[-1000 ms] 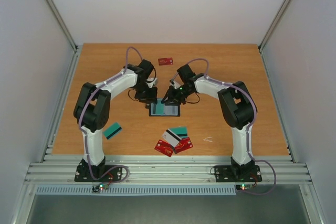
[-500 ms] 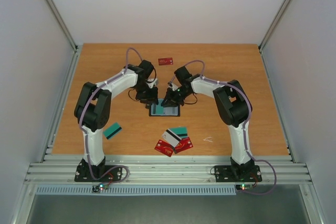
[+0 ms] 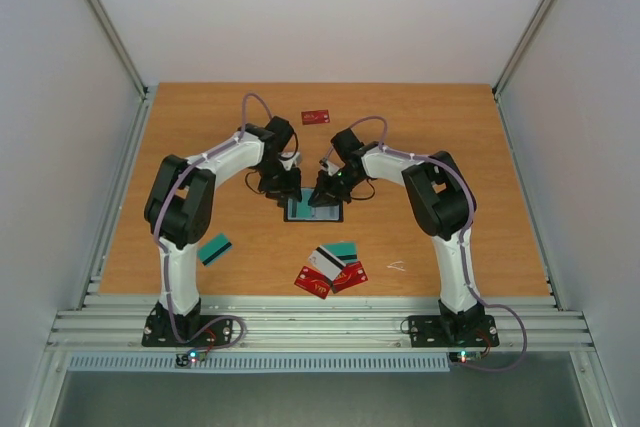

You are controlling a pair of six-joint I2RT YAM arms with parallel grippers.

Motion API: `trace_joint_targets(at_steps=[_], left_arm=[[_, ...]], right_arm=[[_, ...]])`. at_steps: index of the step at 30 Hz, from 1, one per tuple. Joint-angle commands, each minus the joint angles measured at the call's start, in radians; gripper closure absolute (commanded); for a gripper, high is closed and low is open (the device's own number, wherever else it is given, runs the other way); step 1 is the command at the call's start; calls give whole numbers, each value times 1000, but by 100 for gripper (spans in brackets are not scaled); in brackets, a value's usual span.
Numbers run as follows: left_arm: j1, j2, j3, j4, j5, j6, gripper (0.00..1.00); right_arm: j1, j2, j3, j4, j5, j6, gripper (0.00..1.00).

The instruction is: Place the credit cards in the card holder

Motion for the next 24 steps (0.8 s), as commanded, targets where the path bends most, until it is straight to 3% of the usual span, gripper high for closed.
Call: trace_joint_targets(at_steps=[1,12,24], left_arm=[[-3,27,30,-14,-15,21,60],[-3,60,30,-5,9,23,55],[-3,74,33,4,48,12,54]], right_arm=[[7,39,12,-23,19,-24,88],[7,67,-3,-36,41,-47,96],[7,80,-6,-15,10,-43,98]])
